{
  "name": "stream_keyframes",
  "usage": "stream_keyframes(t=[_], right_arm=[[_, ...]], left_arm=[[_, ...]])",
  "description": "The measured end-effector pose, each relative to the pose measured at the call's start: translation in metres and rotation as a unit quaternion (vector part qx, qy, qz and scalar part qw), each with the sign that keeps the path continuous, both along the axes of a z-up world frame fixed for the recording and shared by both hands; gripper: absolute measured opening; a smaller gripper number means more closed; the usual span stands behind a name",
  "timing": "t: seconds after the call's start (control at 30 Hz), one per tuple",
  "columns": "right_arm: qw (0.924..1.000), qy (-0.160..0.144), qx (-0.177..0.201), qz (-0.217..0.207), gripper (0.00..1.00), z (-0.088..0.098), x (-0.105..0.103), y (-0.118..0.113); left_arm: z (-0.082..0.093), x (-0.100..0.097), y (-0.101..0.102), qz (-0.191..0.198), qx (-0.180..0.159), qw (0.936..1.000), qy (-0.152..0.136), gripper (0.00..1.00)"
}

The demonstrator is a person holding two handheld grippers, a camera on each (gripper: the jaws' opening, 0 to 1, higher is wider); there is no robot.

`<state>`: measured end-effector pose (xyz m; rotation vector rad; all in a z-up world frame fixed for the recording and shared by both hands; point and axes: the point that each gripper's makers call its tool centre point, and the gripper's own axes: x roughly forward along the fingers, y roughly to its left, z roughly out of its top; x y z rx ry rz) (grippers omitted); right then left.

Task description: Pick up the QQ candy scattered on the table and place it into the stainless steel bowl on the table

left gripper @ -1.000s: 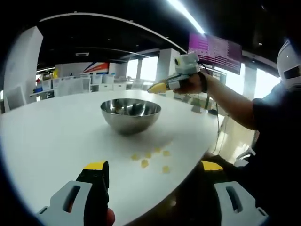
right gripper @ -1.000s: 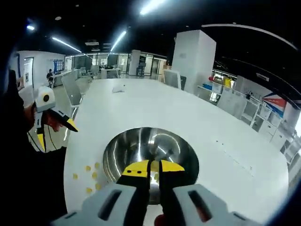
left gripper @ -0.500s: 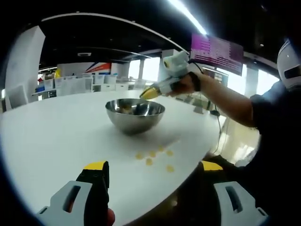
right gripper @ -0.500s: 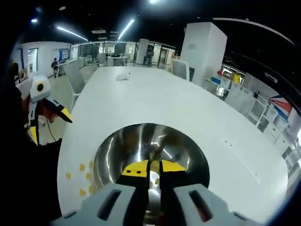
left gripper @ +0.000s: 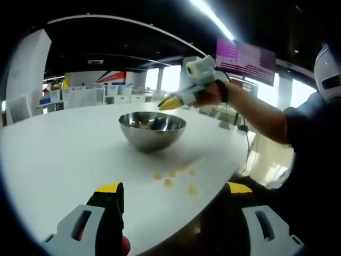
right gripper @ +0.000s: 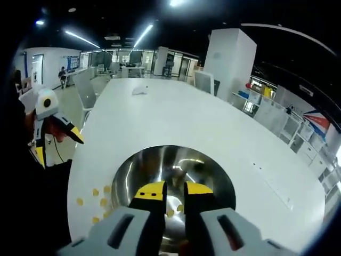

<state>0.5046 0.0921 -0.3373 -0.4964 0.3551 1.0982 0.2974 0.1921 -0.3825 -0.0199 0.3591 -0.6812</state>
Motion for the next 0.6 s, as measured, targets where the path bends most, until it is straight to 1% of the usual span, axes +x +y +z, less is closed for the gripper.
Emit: stream_keyframes(t=[0.33,0.47,0.6], right_arm=[[1.0000,-0.004,0.004,-0.003,0.14,0.005,-0.010,-0.008],[0.9998,-0.011,0.015,-0.007,0.14,0.011,-0.020,-0.019],[0.9992,-0.019,0.031,-0.015,0.14,0.018,-0.035,-0.034]], left_arm=[[0.002,-0.003,-0.003,-0.002,0.001,1.0000,-0.002,0.77],[0.002,-0.003,-0.005,-0.004,0.001,1.0000,-0.003,0.77],[0.003,-0.003,-0.007,-0.005,-0.001,1.0000,-0.004,0.77]])
